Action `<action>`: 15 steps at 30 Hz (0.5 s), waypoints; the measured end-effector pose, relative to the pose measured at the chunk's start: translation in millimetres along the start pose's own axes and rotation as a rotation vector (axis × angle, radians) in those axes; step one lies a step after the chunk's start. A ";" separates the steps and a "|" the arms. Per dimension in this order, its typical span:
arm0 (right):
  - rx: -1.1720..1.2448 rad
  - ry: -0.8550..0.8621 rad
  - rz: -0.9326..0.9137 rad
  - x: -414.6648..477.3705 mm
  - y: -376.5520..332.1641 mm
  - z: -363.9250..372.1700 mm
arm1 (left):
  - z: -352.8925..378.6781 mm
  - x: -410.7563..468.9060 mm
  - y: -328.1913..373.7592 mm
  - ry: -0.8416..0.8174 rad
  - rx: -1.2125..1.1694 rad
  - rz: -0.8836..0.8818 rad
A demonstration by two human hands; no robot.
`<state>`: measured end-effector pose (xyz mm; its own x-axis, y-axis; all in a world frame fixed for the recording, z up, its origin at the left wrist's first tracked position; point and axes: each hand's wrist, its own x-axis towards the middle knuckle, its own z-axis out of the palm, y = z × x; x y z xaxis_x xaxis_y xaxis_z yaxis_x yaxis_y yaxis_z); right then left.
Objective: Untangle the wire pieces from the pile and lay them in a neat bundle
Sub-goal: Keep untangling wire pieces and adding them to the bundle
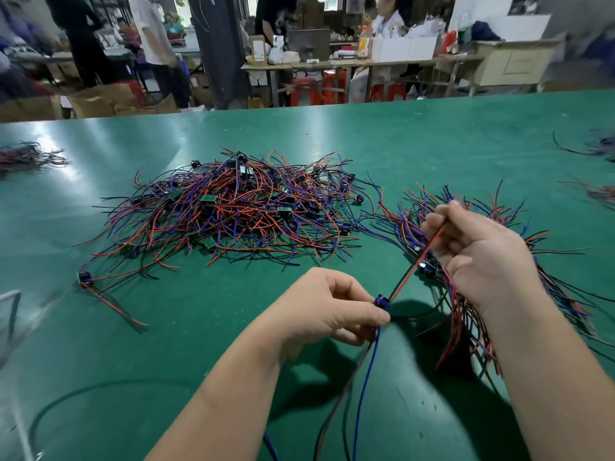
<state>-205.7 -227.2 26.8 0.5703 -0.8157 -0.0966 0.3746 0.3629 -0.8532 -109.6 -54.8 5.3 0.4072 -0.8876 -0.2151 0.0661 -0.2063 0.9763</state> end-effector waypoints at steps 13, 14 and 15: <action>-0.062 -0.241 0.315 -6.2 8.3 12.9 | -13.1 6.9 0.7 0.252 -0.160 0.063; -0.120 -0.308 0.346 -10.7 12.8 15.8 | -11.7 9.1 -0.3 0.318 -0.209 0.088; -0.203 -0.370 0.332 -15.2 19.2 18.5 | -10.2 10.8 -1.8 0.350 -0.218 0.107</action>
<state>-193.7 -199.6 21.4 0.8674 -0.4452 -0.2223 0.0021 0.4500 -0.8930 -96.0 -59.8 1.5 0.7048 -0.6978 -0.1275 0.1825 0.0047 0.9832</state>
